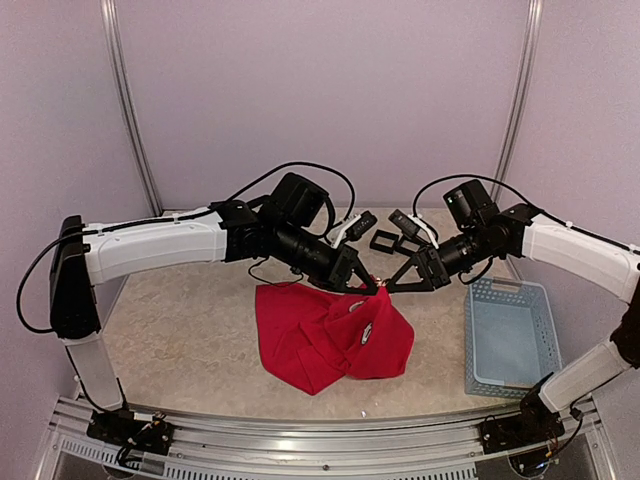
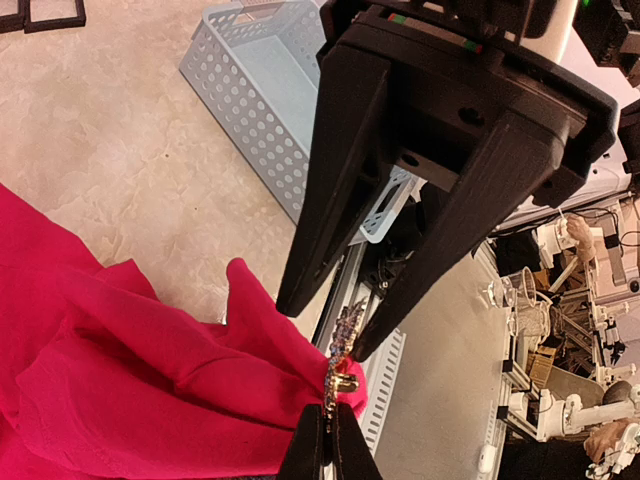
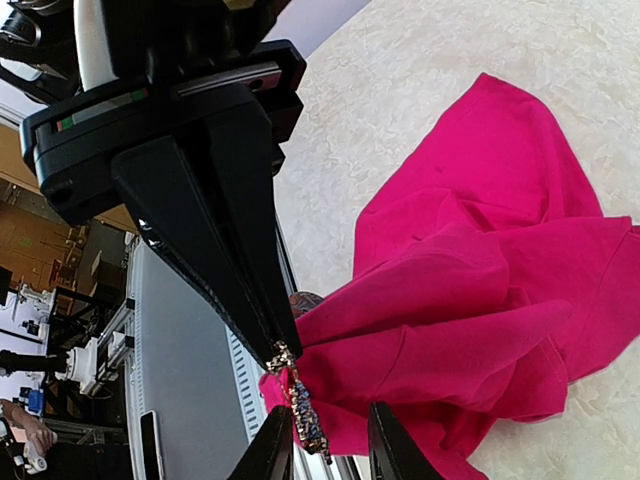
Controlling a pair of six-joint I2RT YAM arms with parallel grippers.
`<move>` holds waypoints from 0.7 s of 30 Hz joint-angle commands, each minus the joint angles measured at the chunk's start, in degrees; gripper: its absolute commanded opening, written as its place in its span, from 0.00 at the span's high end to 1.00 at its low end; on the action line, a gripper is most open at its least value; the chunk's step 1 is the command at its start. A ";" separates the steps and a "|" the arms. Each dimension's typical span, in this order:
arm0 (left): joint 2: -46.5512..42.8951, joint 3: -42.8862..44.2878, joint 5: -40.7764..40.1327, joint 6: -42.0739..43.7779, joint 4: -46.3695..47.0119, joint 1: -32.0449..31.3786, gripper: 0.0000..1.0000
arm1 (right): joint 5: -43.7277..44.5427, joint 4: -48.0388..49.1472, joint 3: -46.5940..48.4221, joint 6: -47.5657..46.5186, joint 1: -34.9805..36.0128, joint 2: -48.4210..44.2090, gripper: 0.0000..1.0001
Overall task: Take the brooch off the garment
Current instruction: Open the brooch with the crumpled clothing.
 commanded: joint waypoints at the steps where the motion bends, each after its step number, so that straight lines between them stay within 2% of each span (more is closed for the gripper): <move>1: 0.28 2.02 0.78 0.62 0.74 -0.47 1.00 | -1.24 0.99 0.46 0.21 0.19 1.23 0.79; 5: 0.52 2.30 0.90 0.54 0.66 -0.43 1.00 | -1.30 1.13 0.54 0.13 0.19 1.27 0.87; 10: 0.93 2.37 1.08 0.54 0.40 -0.48 1.00 | -1.43 1.22 0.72 0.23 0.20 0.85 0.78; 18: 0.65 1.97 1.09 0.27 0.33 -0.56 1.00 | 0.32 3.95 0.82 2.81 -0.11 -1.99 0.80; 21: 0.55 1.92 0.89 0.27 -0.06 -0.54 1.00 | 0.45 4.45 0.61 3.26 -0.22 -2.41 0.83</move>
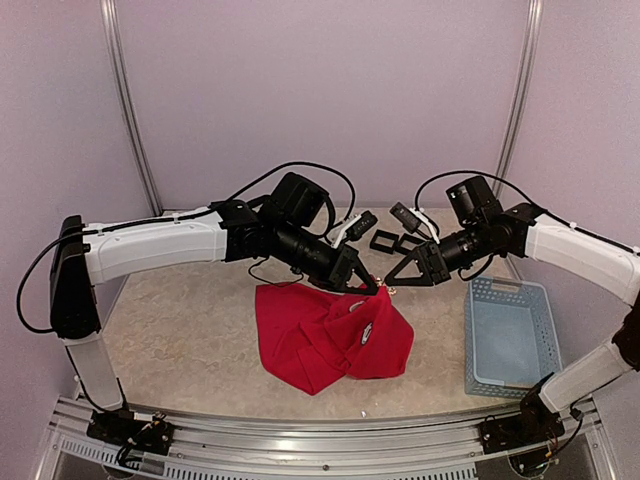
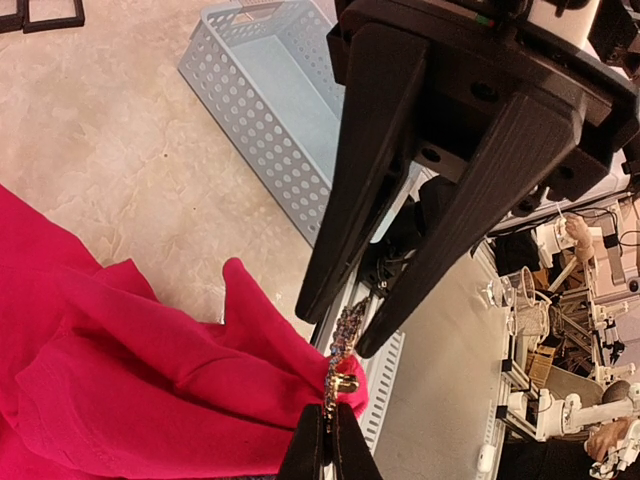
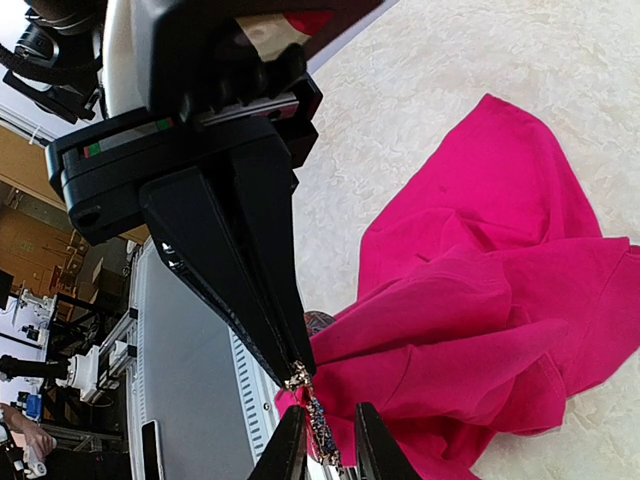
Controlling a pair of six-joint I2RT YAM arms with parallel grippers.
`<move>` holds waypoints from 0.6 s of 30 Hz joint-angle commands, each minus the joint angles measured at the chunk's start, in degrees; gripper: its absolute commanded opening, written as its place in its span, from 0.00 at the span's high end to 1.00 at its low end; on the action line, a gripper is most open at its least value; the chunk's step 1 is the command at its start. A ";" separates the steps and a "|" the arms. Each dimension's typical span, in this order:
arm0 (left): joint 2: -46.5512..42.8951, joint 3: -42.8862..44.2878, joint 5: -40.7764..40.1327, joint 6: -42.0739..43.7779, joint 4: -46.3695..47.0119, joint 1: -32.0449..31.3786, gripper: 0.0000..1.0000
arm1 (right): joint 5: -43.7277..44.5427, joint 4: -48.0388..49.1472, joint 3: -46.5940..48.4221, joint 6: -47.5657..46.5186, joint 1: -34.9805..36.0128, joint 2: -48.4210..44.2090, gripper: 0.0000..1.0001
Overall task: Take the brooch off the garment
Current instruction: Open the brooch with the crumpled clothing.
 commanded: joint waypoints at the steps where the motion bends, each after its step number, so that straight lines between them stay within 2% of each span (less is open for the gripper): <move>1: 0.44 1.47 0.72 0.29 0.10 -0.53 1.00 | 1.09 1.74 0.48 1.45 -0.24 -1.89 0.86; 5: 0.32 1.69 0.69 0.29 0.02 -0.72 1.00 | 0.51 1.38 0.38 0.99 -0.16 -1.48 0.92; 11: 0.57 1.79 0.52 0.29 0.23 -0.78 1.00 | -0.77 -0.59 0.09 -0.88 -0.11 -0.53 0.89; 18: 0.68 1.92 0.38 0.37 0.30 -0.89 1.00 | -0.24 -0.78 -0.82 -1.06 0.04 -0.45 0.97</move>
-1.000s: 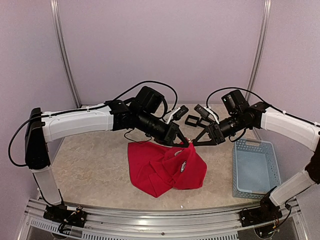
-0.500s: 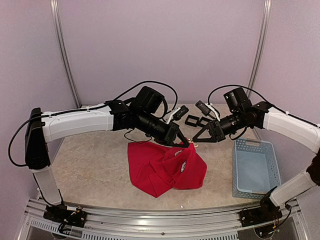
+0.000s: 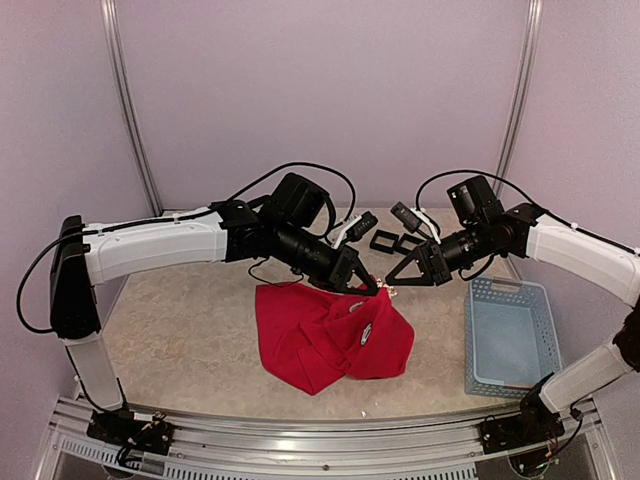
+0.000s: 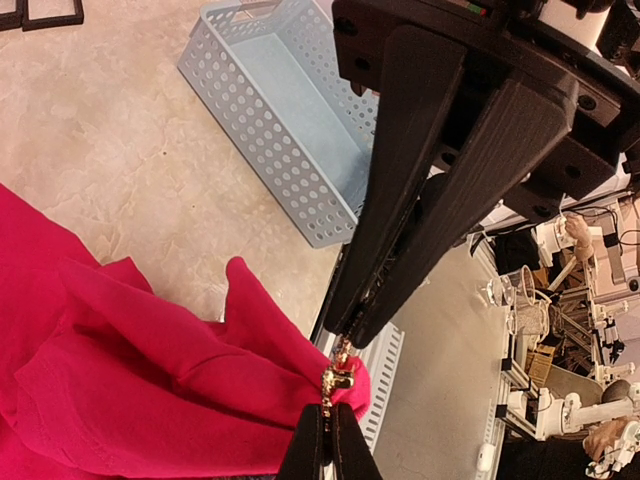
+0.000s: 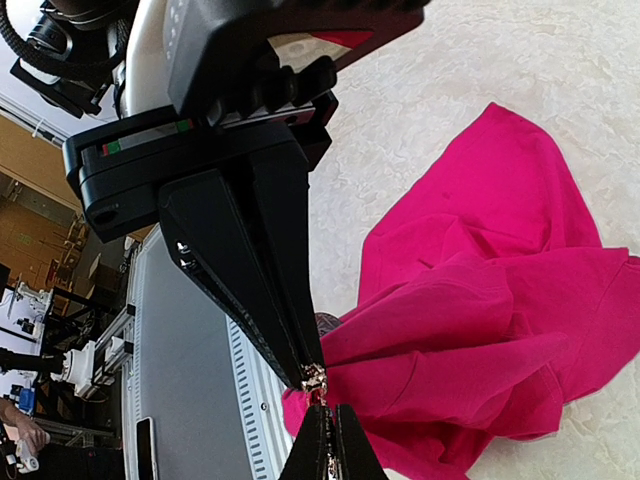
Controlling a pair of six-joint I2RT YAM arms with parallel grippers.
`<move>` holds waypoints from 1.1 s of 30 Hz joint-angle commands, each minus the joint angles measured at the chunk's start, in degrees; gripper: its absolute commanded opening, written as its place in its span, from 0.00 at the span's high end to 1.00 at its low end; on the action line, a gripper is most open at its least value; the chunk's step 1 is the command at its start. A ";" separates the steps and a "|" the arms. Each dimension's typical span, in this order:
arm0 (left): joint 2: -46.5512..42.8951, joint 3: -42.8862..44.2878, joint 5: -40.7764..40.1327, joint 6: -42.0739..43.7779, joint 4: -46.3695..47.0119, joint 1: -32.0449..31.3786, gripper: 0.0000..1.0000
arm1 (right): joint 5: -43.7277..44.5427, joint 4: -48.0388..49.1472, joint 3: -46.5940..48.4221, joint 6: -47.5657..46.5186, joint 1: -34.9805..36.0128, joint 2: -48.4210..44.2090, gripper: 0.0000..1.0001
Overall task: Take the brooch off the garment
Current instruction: Open the brooch with the crumpled clothing, then remove the brooch from the crumpled clothing.
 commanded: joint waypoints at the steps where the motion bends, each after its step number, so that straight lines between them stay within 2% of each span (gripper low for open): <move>1: 0.68 1.93 0.39 0.43 0.43 -0.71 1.00 | -0.04 -1.25 -0.72 -0.28 0.09 0.34 0.96; 5: 0.59 1.96 0.08 0.56 0.39 -0.71 1.00 | -0.07 -2.25 -0.47 -1.11 0.53 1.01 0.93; 8: 0.67 2.06 -0.03 0.60 0.44 -0.67 1.00 | 0.56 -2.82 -0.45 -1.54 0.81 1.17 1.00; 12: 0.56 2.06 -0.43 0.69 0.57 -0.68 1.00 | 1.60 -2.75 -0.39 -1.59 0.90 0.62 1.00; 16: 0.42 1.98 -0.92 0.56 0.69 -0.70 1.00 | 5.99 -1.39 -0.79 -0.94 0.90 -1.25 1.00; 17: 0.34 1.95 -0.94 0.52 0.61 -0.67 0.97 | 7.61 -0.73 -0.92 -0.57 0.94 -2.00 1.00; 18: 0.36 1.87 -1.33 0.33 0.58 -0.68 0.85 | 9.59 0.07 -1.15 -0.12 0.99 -2.88 1.00; 21: 0.18 1.25 -2.31 0.08 0.70 -0.72 0.38 | 15.50 2.29 -1.51 1.13 1.17 -5.69 1.00; 23: -0.05 0.55 -3.27 0.14 0.82 -0.79 0.18 | 18.20 3.19 -1.58 1.42 1.25 -7.33 1.00; 26: -0.31 -0.15 -4.85 0.87 1.13 -0.89 0.03 | 20.40 3.30 -1.49 1.42 1.32 -8.74 1.00; 30: 0.09 0.65 -7.74 2.26 0.69 -1.14 0.01 | 20.64 2.56 -1.49 1.10 1.34 -8.78 1.00; 33: 0.82 2.57 -12.81 3.81 -1.71 -1.69 0.01 | 20.48 2.76 -1.51 1.23 1.34 -8.84 1.00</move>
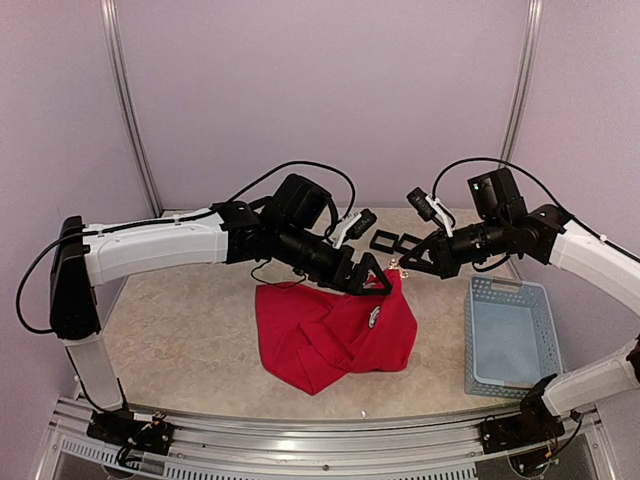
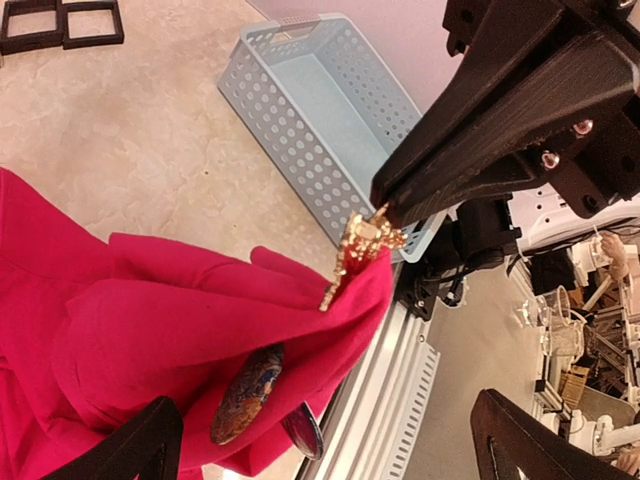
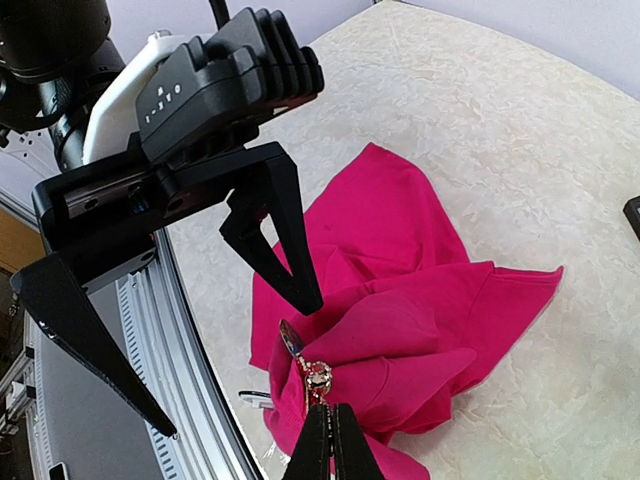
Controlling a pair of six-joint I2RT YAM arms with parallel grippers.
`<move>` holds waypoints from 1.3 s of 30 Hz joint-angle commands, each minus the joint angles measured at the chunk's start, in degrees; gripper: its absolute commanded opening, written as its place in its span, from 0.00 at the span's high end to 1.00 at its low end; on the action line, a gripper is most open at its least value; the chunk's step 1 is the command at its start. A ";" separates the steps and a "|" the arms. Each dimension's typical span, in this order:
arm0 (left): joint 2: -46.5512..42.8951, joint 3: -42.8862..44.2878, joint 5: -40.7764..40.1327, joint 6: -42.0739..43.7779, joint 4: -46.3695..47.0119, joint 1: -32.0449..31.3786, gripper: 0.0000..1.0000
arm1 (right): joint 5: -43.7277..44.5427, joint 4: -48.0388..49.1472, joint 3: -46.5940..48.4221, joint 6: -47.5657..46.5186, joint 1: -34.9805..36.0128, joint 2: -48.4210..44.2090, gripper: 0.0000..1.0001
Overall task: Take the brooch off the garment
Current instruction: Remove the brooch from the crumpled clothing.
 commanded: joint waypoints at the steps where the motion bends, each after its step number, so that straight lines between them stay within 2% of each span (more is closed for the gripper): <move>1: 1.13 3.15 -8.19 3.53 -2.68 -1.32 0.01 | 1.33 0.90 -0.31 0.71 0.42 -0.66 1.00; 4: 1.84 4.17 -11.68 4.94 -2.48 -1.97 0.02 | 0.98 0.93 -0.24 0.83 0.42 -0.33 1.00; 6: 2.49 4.82 -12.65 5.29 -2.29 -2.16 0.08 | 0.87 0.98 -0.20 0.92 0.42 -0.12 1.00; 11: 4.24 6.35 -13.19 5.61 -1.93 -2.66 0.39 | 1.14 0.99 -0.12 1.20 0.42 0.01 1.00; 13: 4.33 6.21 -13.36 5.89 -1.50 -3.01 0.46 | 1.49 0.91 -0.23 1.37 0.44 0.00 1.00; 16: 4.59 6.24 -12.96 5.92 -1.21 -3.12 0.63 | 1.85 0.82 -0.24 1.55 0.42 0.08 1.00; 24: 5.24 6.69 -12.72 5.53 -0.10 -3.39 0.67 | 2.81 -0.07 -0.11 1.23 0.42 0.56 1.00; 31: 5.86 7.15 -12.11 5.31 0.46 -3.40 0.90 | 4.16 -1.20 0.09 0.46 0.58 0.44 1.00; 35: 6.03 7.28 -11.55 5.14 1.28 -3.40 0.99 | 5.78 -2.22 0.58 -0.10 1.11 0.60 1.00; 39: 5.81 7.11 -12.07 4.89 1.40 -3.35 1.00 | 7.30 -3.35 0.84 -0.89 1.50 0.77 1.00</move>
